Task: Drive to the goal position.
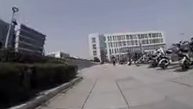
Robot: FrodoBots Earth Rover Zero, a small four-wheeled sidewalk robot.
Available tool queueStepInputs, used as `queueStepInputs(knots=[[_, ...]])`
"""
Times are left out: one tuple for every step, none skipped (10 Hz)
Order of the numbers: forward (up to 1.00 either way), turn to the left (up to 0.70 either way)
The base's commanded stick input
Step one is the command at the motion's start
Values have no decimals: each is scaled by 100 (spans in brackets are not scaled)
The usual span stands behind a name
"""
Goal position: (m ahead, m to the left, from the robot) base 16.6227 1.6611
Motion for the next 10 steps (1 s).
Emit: queueStepInputs(knots=[[80,0],[85,0],[93,0],[100,0],[100,0],[100,0],[100,0],[100,0],[100,0],[100,0]])
